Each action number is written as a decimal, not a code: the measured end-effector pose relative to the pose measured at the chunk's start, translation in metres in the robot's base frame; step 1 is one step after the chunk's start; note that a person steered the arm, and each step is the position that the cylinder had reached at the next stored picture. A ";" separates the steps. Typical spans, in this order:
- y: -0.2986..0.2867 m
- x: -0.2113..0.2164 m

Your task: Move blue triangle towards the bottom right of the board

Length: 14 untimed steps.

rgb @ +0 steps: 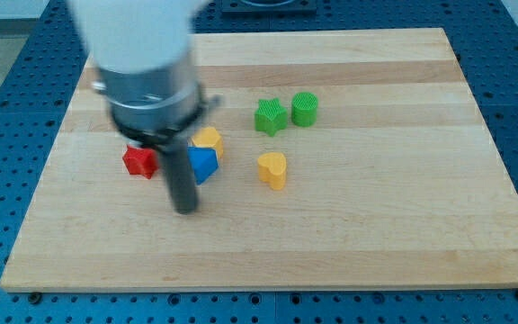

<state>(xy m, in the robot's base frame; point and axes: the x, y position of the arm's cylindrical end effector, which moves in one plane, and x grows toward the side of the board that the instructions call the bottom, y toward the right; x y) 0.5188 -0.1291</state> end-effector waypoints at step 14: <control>0.219 0.080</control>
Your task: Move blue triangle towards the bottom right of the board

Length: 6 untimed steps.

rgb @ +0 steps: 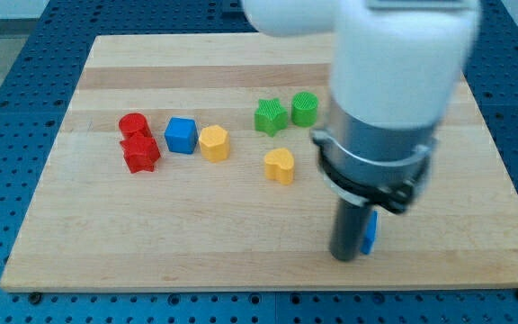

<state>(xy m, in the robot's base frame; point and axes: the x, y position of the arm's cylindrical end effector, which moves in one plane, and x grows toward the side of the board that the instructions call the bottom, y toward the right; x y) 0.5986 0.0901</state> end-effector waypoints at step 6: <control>0.081 -0.014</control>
